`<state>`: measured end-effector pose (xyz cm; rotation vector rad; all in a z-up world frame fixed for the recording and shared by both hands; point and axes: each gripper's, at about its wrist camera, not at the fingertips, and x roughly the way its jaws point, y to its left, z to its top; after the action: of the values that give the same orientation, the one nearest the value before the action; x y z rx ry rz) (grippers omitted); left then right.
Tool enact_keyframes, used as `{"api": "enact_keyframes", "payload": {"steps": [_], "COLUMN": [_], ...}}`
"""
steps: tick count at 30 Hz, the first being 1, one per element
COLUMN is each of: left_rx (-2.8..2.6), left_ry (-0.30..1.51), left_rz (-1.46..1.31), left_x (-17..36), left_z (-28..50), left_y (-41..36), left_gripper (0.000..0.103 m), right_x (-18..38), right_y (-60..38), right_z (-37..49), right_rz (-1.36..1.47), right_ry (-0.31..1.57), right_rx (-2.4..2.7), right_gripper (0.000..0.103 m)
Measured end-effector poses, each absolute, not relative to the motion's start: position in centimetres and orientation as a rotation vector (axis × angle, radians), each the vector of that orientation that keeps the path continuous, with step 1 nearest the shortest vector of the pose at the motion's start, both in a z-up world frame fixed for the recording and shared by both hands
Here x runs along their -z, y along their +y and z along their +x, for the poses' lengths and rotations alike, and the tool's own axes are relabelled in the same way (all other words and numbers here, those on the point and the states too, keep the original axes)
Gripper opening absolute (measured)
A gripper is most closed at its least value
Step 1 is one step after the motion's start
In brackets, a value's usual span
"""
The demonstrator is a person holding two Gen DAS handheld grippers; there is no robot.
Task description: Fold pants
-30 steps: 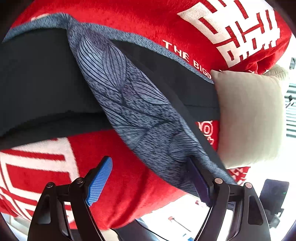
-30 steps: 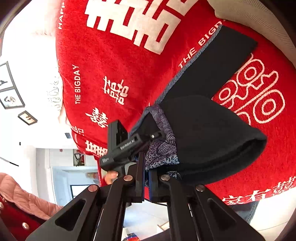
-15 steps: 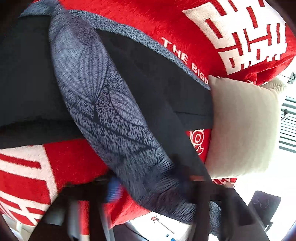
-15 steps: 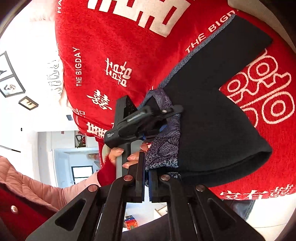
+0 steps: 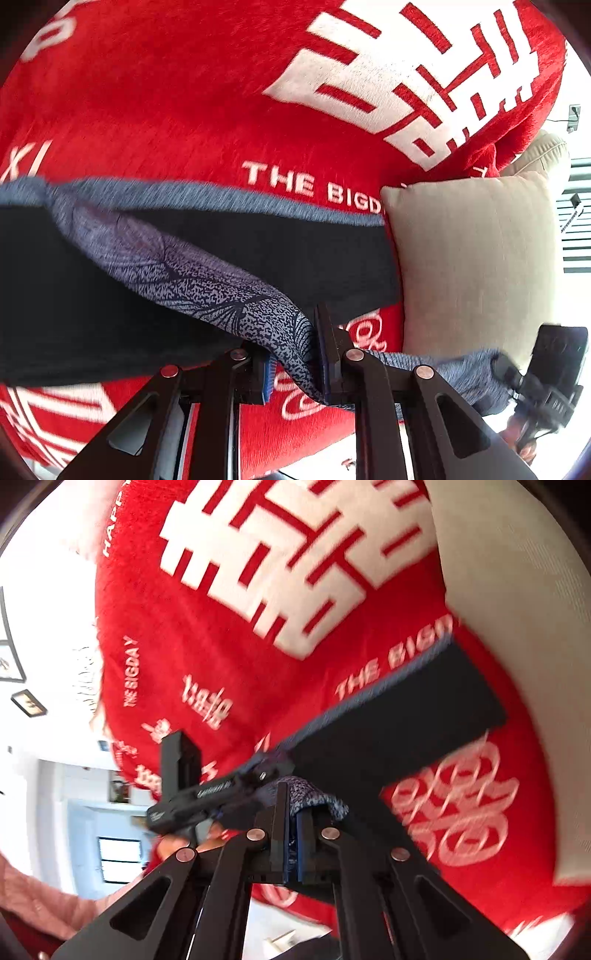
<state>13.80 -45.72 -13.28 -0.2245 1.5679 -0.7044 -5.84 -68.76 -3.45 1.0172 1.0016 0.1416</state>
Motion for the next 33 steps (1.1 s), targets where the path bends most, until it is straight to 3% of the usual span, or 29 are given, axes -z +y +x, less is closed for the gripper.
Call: {"api": "enact_keyframes", "payload": {"steps": [6,9,10,15,17,18,20,21,22,23,28,33], "left_rx": [0.695,0.662,0.648,0.610,0.575,0.559,0.541,0.520,0.504,0.483,0.422,0.373], "left_ry": [1.555,1.526,1.514,1.465,1.439,1.420,1.403,1.397,1.391,1.393,1.432,1.443], "left_rz": [-0.111,0.008,0.041,0.101,0.141,0.160,0.211,0.248,0.277,0.310,0.347,0.339], "left_x": [15.3,16.0,16.1,15.2,15.0,14.8,15.1,15.4,15.7,16.2,18.1,18.7], "left_z": [16.6,17.3,17.4,17.2,16.9,16.7,16.3,16.0,15.8,15.4,13.9,12.5], "left_y": [-50.0,-51.6,-51.8,-50.2,-49.2,-48.7,-47.8,-47.3,-47.0,-46.7,-44.4,-42.5], "left_gripper": [0.021,0.043,0.054,0.059,0.078,0.078,0.078,0.078,0.078,0.078,0.078,0.078], "right_x": [5.7,8.9,9.8,12.5,12.8,12.8,12.6,12.3,11.7,11.0,9.2,9.9], "right_y": [-72.5,-74.2,-74.7,-75.8,-75.5,-75.4,-75.3,-75.2,-75.2,-75.0,-74.4,-73.7], "right_z": [-0.1,2.8,3.5,6.2,7.1,7.3,7.4,7.2,6.9,6.6,5.4,2.6], "right_rz": [0.853,0.772,0.769,0.715,0.646,0.628,0.631,0.633,0.620,0.621,0.607,0.696], "right_ry": [1.069,1.163,1.179,1.239,1.265,1.271,1.271,1.262,1.242,1.207,1.184,1.219], "right_rx": [-0.007,0.082,0.096,0.143,0.172,0.181,0.185,0.188,0.206,0.197,0.198,0.225], "right_gripper": [0.003,0.003,0.003,0.005,0.011,0.013,0.029,0.061,0.076,0.078,0.077,0.059]}}
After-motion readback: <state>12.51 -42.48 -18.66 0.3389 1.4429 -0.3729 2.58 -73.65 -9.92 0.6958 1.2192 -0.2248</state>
